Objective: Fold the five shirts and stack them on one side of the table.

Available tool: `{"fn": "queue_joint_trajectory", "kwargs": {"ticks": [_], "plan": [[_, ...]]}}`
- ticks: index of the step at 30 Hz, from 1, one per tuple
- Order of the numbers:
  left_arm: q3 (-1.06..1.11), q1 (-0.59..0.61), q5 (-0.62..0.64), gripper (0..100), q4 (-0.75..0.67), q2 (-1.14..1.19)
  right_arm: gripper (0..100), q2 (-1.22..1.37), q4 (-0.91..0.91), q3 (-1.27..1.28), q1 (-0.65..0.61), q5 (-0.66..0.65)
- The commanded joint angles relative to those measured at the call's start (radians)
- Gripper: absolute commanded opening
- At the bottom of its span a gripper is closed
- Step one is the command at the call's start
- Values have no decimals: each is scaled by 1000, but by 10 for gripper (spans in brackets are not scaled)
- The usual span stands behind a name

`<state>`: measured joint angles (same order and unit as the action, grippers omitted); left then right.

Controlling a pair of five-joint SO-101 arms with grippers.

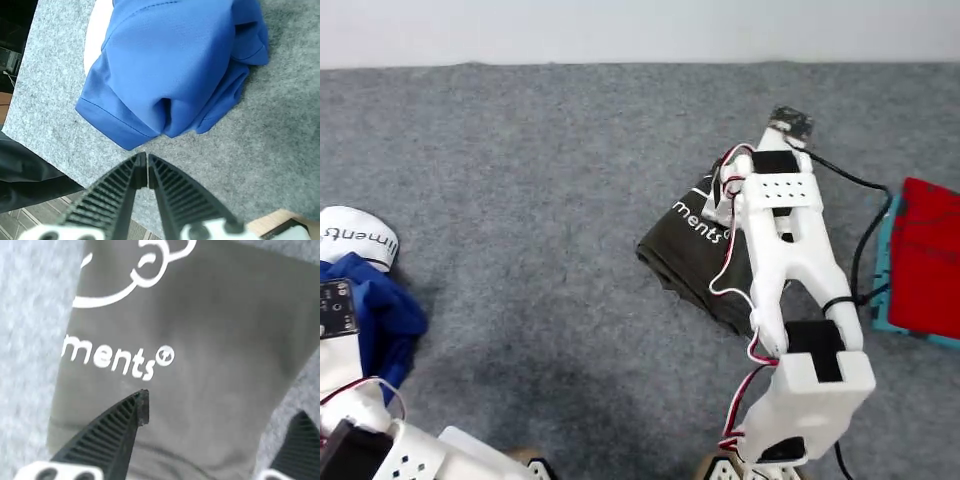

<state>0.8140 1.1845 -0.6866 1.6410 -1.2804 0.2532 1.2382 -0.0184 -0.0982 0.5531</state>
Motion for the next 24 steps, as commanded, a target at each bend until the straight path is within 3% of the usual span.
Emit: {"fn": "queue_joint_trajectory", "kwargs": {"ticks": [1, 11, 18, 21, 24], "plan": [[-12, -2, -2, 16, -25, -5, 434, 44, -58, -46, 45, 41], [-8, -2, -2, 16, -25, -5, 403, 243, -166, -51, 59, 84], [-10, -2, -2, 16, -25, -5, 125, 335, -134, -80, 67, 81], [-7, -2, -2, 16, -43, -5, 10, 360, -101, -132, 76, -8], [-7, -2, -2, 16, -51, -5, 11, 372, -54, -160, 96, -86]]}}
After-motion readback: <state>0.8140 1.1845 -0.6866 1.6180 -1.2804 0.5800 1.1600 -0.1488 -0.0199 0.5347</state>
